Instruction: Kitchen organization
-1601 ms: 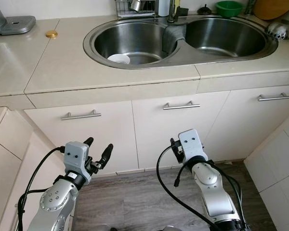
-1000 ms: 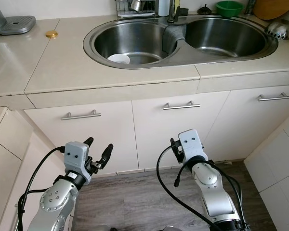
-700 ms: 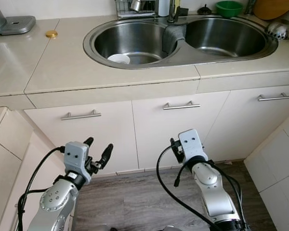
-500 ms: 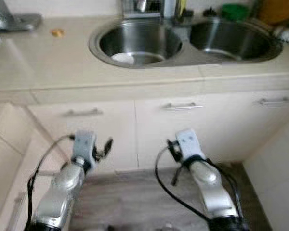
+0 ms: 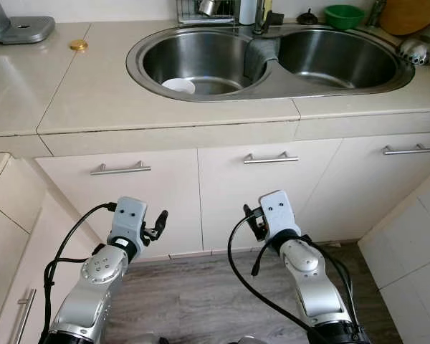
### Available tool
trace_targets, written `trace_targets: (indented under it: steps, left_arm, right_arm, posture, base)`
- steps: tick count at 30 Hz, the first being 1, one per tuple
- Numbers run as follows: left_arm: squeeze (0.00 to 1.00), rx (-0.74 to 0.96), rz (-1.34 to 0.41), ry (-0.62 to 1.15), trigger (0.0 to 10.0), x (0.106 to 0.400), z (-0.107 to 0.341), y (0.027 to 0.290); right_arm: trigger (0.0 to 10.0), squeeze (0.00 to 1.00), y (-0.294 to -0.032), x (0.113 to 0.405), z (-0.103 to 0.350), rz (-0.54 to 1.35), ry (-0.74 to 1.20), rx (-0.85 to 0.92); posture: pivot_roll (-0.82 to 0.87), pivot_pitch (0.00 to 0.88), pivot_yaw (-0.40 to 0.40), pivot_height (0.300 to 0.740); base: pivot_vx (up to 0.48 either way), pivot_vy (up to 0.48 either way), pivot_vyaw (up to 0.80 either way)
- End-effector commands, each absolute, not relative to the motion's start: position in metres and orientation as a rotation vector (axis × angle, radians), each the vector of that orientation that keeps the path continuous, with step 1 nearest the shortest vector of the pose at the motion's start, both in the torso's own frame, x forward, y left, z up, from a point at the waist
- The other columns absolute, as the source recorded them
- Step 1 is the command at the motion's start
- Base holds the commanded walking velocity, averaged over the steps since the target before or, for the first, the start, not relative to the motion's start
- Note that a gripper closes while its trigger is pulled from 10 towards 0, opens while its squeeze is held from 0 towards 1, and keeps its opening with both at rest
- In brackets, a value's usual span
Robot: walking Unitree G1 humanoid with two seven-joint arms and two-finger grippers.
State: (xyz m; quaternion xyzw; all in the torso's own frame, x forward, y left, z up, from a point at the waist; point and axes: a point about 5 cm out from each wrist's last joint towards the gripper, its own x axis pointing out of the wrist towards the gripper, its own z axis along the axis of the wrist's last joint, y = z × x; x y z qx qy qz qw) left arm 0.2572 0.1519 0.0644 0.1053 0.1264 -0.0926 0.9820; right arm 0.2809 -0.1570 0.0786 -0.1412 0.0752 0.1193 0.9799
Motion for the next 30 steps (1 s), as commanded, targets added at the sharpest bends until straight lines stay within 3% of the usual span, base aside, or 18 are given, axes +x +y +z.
trace_targets:
  steps: [1,6,24,27,30]
  left_arm:
    - [0.0,0.254,-0.179,0.103,10.0,0.254,0.085,0.149]
    - [0.0,0.335,-0.148,-0.114,10.0,0.243,0.111,0.148]
    - [0.0,0.347,-0.157,-0.028,10.0,0.232,0.099,0.159]
    - [0.0,0.344,-0.169,-0.019,10.0,0.234,0.098,0.157]
    - [0.0,0.35,-0.174,-0.015,10.0,0.234,0.097,0.157]
  right_arm:
    - [10.0,0.0,-0.165,0.282,0.088,0.187,0.082,-0.367]
    - [10.0,0.0,-0.163,0.281,0.087,0.21,0.076,-0.343]
    - [10.0,0.0,-0.166,0.278,0.091,0.178,0.08,-0.378]
    - [10.0,0.0,-0.176,0.282,0.106,0.075,-0.022,-0.417]
    - [10.0,0.0,-0.178,0.282,0.118,0.086,-0.069,-0.417]
  posture:
    - [-0.03,0.028,-0.052,0.74]
    - [-0.03,0.025,-0.052,0.74]
    - [-0.02,0.041,-0.054,0.74]
    - [-0.03,0.043,-0.056,0.74]
    - [-0.03,0.043,-0.058,0.74]
  base:
    - [0.0,0.0,0.0]
    - [0.0,0.0,0.0]
    - [0.0,0.0,0.0]
    - [0.0,0.0,0.0]
    - [0.0,0.0,0.0]
